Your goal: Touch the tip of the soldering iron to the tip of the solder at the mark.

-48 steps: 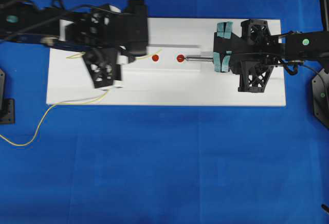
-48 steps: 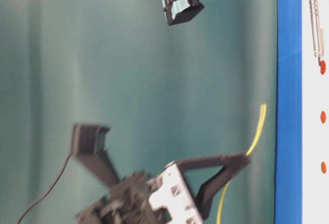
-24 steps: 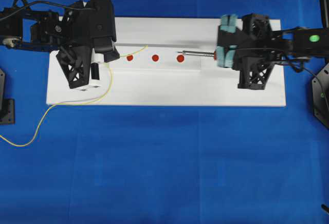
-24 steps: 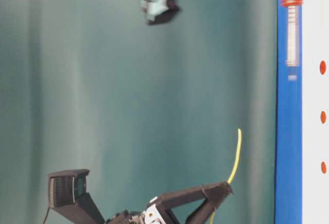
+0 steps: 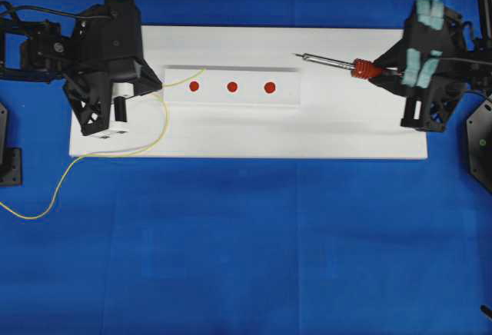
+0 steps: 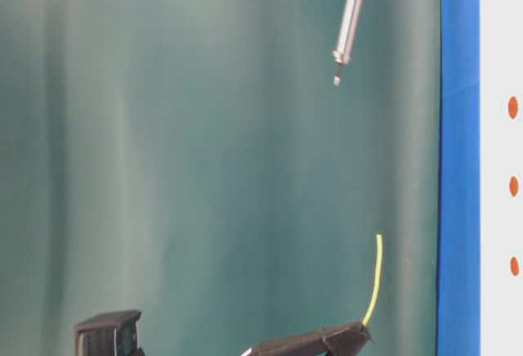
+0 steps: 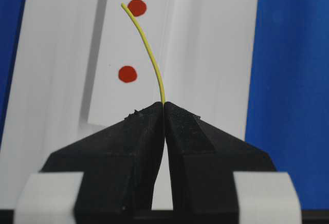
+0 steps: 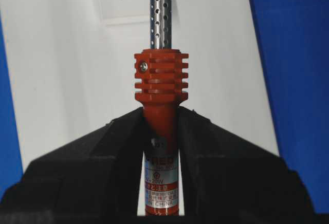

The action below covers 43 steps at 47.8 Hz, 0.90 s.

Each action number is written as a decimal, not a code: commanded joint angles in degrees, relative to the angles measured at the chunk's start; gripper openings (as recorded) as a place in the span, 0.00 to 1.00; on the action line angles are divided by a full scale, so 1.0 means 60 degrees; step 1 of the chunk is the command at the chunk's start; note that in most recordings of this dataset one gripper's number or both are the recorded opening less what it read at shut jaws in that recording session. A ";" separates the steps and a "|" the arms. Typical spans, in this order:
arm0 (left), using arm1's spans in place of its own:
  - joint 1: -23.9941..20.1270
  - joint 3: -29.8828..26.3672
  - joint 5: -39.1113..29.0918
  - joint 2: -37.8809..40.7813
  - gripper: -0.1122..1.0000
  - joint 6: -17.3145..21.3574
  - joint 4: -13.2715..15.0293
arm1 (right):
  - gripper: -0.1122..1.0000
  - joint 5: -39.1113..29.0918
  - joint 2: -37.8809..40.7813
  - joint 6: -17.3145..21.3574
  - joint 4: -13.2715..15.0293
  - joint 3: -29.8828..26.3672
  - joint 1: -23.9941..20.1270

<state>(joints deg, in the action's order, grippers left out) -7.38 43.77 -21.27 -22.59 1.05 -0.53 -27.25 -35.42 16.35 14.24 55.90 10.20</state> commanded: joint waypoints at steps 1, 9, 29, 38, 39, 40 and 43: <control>-0.0015 0.0000 0.0220 -0.0293 0.12 0.0015 -0.0015 | 0.16 0.0293 -0.0088 0.0088 0.0000 0.0029 0.0000; 0.0059 0.0132 0.0410 -0.0454 0.12 -0.0366 0.0029 | 0.16 0.0835 -0.0088 0.0410 -0.0088 -0.0015 0.0000; 0.2593 0.0791 0.1318 -0.1128 0.12 -0.2461 0.0029 | 0.16 0.1216 -0.0044 0.1538 -0.0264 -0.0176 -0.3062; 0.4102 0.1069 0.2505 -0.0732 0.12 -0.3135 0.0029 | 0.16 0.1699 0.0513 0.1963 -0.0264 -0.0234 -0.4556; 0.4219 0.1099 0.2637 -0.0615 0.12 -0.3193 0.0029 | 0.16 0.1743 0.0615 0.1992 -0.0264 -0.0249 -0.4673; 0.4380 0.1157 0.2842 -0.0469 0.12 -0.3296 0.0029 | 0.16 0.1802 0.0718 0.2021 -0.0264 -0.0264 -0.4775; 0.4702 0.1230 0.3208 -0.0132 0.12 -0.3501 0.0029 | 0.16 0.2007 0.1069 0.2080 -0.0264 -0.0322 -0.5083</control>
<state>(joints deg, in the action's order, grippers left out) 18.72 51.33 -4.83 -24.87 -19.16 -0.35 -16.96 -30.67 28.56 12.74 55.81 -18.37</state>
